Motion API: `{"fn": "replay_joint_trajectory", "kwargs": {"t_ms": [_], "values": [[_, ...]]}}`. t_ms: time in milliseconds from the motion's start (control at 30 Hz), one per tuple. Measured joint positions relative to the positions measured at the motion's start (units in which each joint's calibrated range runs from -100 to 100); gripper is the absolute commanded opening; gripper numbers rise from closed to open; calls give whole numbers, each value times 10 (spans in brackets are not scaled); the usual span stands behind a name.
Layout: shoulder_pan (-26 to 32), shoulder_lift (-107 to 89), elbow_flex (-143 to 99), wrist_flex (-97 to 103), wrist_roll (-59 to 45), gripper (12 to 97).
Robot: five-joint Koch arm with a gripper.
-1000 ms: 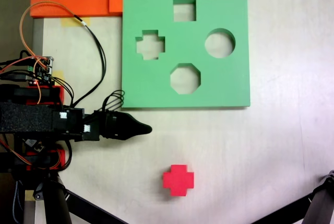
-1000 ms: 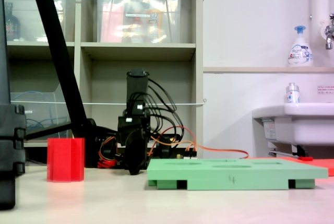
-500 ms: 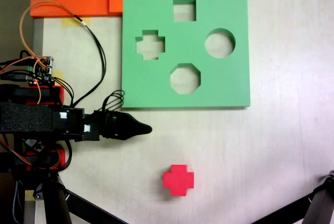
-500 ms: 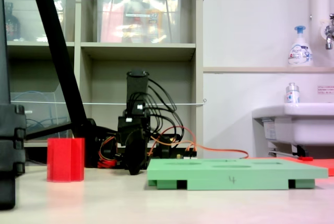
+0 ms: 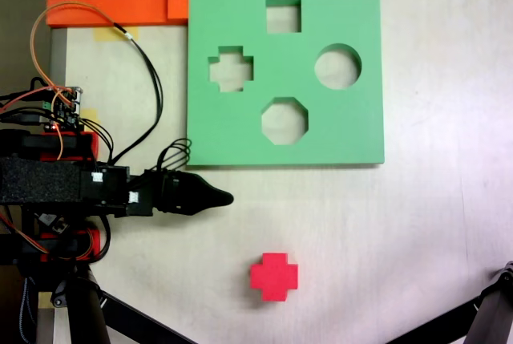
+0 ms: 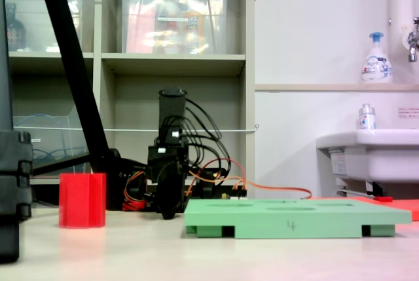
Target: Put the cross columnar block into the corresponding hole
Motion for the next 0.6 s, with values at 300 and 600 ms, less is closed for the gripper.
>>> {"fn": "replay_joint_trajectory", "kwargs": {"t_ms": [300,600], "values": [[0,0,0,0,66,472],[-30,0,2,-18,253,445]]}}
